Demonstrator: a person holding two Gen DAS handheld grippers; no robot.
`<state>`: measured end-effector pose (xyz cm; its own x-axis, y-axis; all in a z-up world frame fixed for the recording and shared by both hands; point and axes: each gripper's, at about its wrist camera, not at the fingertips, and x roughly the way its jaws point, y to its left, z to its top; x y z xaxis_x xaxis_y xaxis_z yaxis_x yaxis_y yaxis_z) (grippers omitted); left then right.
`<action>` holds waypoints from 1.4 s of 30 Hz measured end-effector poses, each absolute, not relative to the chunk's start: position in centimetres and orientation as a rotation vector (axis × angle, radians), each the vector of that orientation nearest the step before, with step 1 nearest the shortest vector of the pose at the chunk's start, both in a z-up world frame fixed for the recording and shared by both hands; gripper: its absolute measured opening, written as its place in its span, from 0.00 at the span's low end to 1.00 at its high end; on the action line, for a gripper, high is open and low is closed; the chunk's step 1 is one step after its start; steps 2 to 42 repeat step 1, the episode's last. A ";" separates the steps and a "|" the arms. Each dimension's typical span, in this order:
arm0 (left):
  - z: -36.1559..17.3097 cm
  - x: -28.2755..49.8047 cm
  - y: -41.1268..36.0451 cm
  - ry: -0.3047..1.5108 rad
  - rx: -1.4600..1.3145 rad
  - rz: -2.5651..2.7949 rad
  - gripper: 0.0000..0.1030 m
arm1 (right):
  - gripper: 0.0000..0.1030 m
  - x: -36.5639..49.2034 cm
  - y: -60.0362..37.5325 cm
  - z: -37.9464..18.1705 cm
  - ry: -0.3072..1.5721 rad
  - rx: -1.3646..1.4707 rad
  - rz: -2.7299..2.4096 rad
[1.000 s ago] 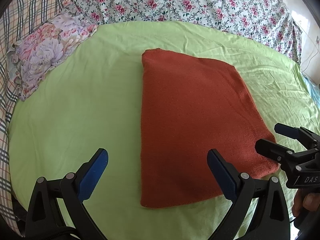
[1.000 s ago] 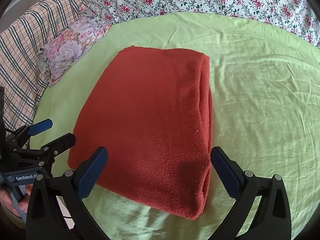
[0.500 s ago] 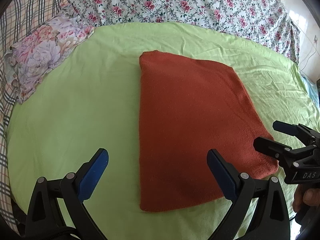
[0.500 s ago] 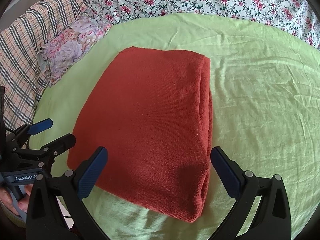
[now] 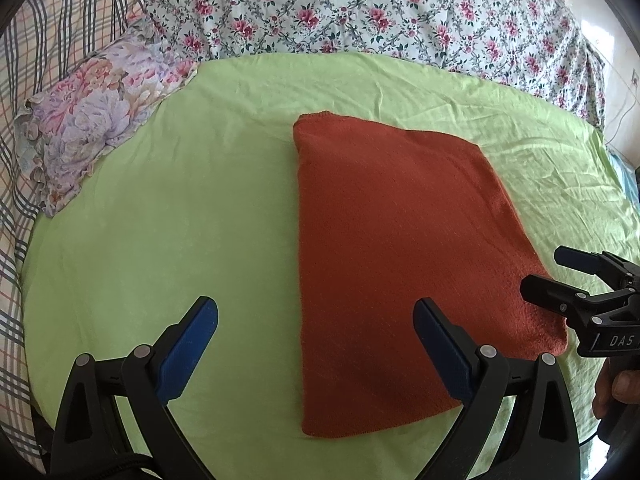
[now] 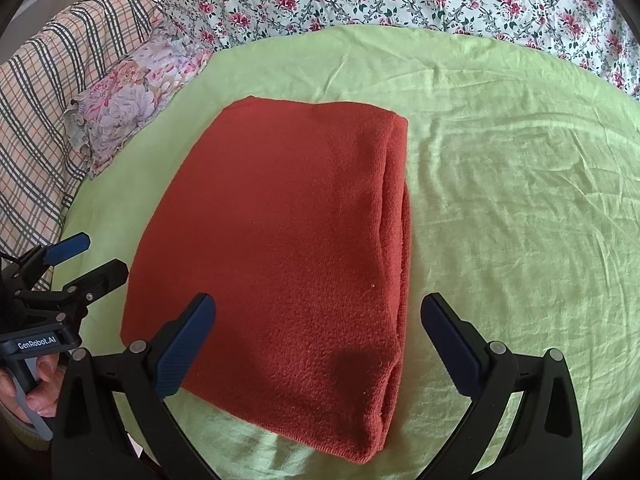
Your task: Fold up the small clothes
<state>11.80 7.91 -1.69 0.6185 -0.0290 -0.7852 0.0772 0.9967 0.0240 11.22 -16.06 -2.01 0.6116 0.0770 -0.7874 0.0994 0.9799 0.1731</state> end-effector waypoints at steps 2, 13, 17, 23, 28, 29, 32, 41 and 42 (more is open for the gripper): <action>-1.7 11.7 7.8 0.901 0.054 -0.060 0.96 | 0.99 11.3 -16.1 -2.1 0.914 0.210 -0.013; -1.7 11.7 7.8 0.901 0.054 -0.060 0.96 | 0.99 11.3 -16.1 -2.1 0.914 0.210 -0.013; -1.7 11.7 7.8 0.901 0.054 -0.060 0.96 | 0.99 11.3 -16.1 -2.1 0.914 0.210 -0.013; -1.7 11.7 7.8 0.901 0.054 -0.060 0.96 | 0.99 11.3 -16.1 -2.1 0.914 0.210 -0.013; -1.7 11.7 7.8 0.901 0.054 -0.060 0.96 | 0.99 11.3 -16.1 -2.1 0.914 0.210 -0.013; -1.7 11.7 7.8 0.901 0.054 -0.060 0.96 | 0.99 11.3 -16.1 -2.1 0.914 0.210 -0.013; -1.7 11.7 7.8 0.901 0.054 -0.060 0.96 | 0.99 11.3 -16.1 -2.1 0.914 0.210 -0.013; -1.7 11.7 7.8 0.901 0.054 -0.060 0.96 | 0.99 11.3 -16.1 -2.1 0.914 0.210 -0.013; -1.7 11.7 7.8 0.901 0.054 -0.060 0.96 | 0.99 11.3 -16.1 -2.1 0.914 0.210 -0.013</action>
